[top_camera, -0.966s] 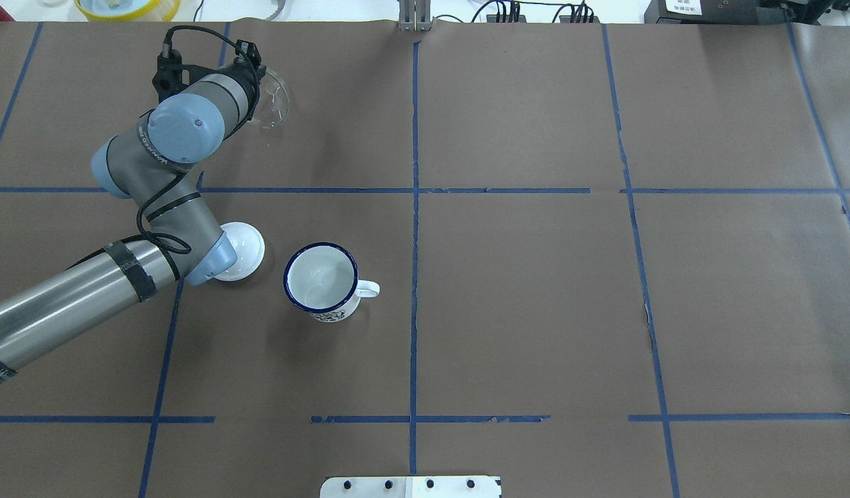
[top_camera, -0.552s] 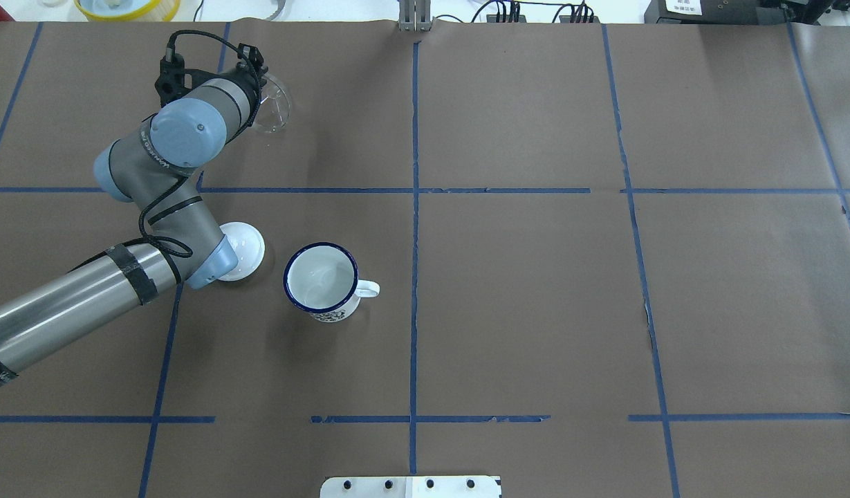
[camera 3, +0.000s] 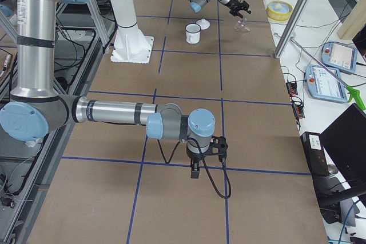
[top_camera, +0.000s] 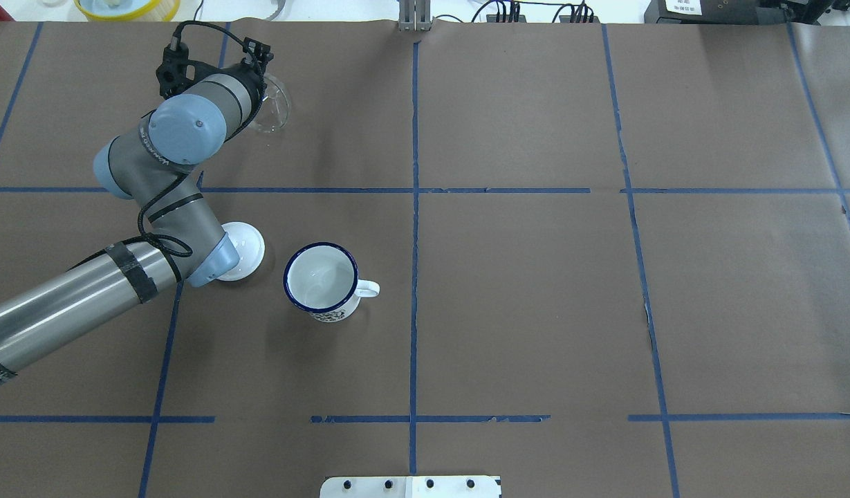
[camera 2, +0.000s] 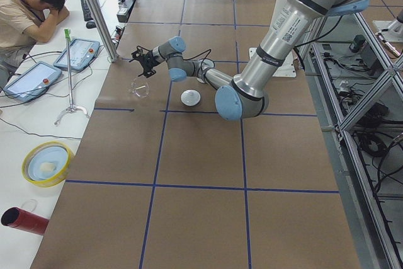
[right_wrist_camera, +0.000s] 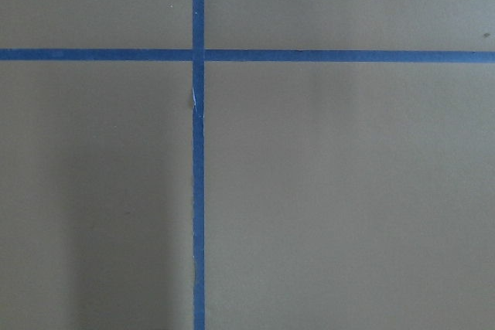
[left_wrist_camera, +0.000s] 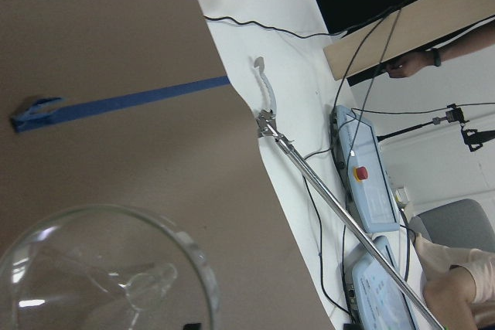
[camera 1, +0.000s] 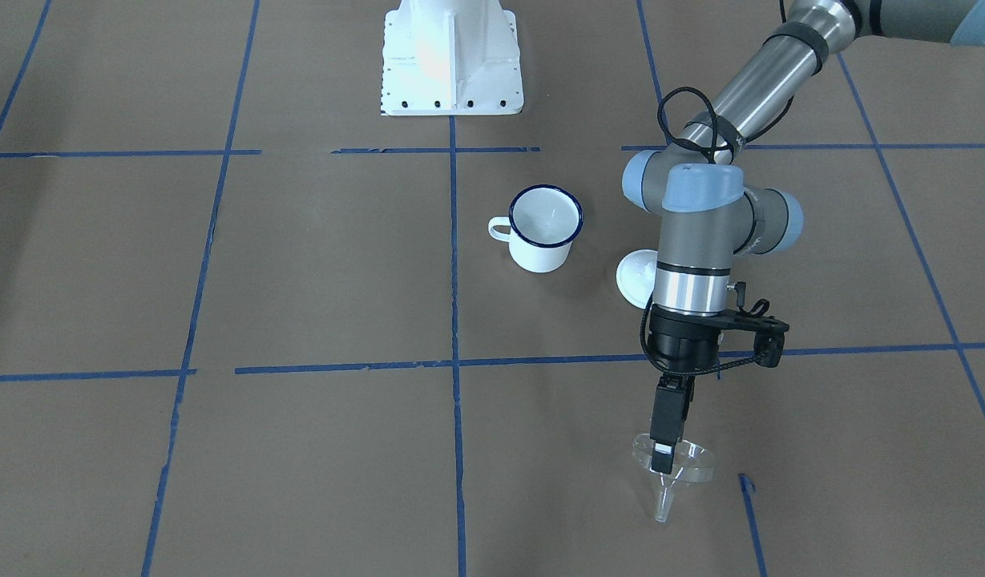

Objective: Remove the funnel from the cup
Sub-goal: 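Carry the glass funnel farther from the robot and set it down, then release the glass funnel and move the left gripper to the white funnel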

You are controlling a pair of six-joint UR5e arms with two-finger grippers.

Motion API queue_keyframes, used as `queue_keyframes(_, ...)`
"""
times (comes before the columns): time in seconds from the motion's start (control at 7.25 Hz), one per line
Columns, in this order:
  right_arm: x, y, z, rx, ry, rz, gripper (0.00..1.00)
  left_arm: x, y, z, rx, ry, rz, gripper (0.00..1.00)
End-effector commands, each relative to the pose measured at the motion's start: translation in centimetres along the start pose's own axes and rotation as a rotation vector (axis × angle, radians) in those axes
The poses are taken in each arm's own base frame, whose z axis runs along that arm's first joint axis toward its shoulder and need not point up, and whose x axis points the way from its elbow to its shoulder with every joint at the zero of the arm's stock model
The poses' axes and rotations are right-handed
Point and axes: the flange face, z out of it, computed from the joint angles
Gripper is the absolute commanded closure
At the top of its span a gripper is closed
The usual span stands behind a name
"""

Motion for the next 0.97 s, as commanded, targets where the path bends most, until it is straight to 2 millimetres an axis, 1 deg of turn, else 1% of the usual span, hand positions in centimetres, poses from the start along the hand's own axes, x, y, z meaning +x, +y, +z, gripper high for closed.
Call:
queue_keyframes(0.0, 0.0, 0.0, 0.0, 0.000, 0.000, 0.000, 0.00, 3.1, 1.4, -5.1, -0.152, -0.126, 0.234, 0.00)
queue_keyframes(0.14, 0.0, 0.0, 0.0, 0.000, 0.000, 0.000, 0.00, 3.1, 1.8, -8.7, -0.280, -0.162, 0.393, 0.00)
queue_keyframes(0.28, 0.0, 0.0, 0.0, 0.000, 0.000, 0.000, 0.00, 3.2, 0.7, -12.3, -0.400, -0.107, 0.554, 0.00)
queue_keyframes(0.41, 0.0, 0.0, 0.0, 0.000, 0.000, 0.000, 0.00, 2.6, -0.7, -13.1, -0.521, -0.153, 0.604, 0.00)
queue_keyframes(0.55, 0.0, 0.0, 0.0, 0.000, 0.000, 0.000, 0.00, 0.7, -2.3, -13.1, -0.576, -0.318, 0.639, 0.00)
queue_keyframes(0.69, 0.0, 0.0, 0.0, 0.000, 0.000, 0.000, 0.00, 0.6, -2.8, -15.2, -0.546, -0.446, 0.660, 0.00)
queue_keyframes(0.83, 0.0, 0.0, 0.0, 0.000, 0.000, 0.000, 0.00, 0.0, -2.3, -16.3, -0.558, -0.456, 0.665, 0.00)
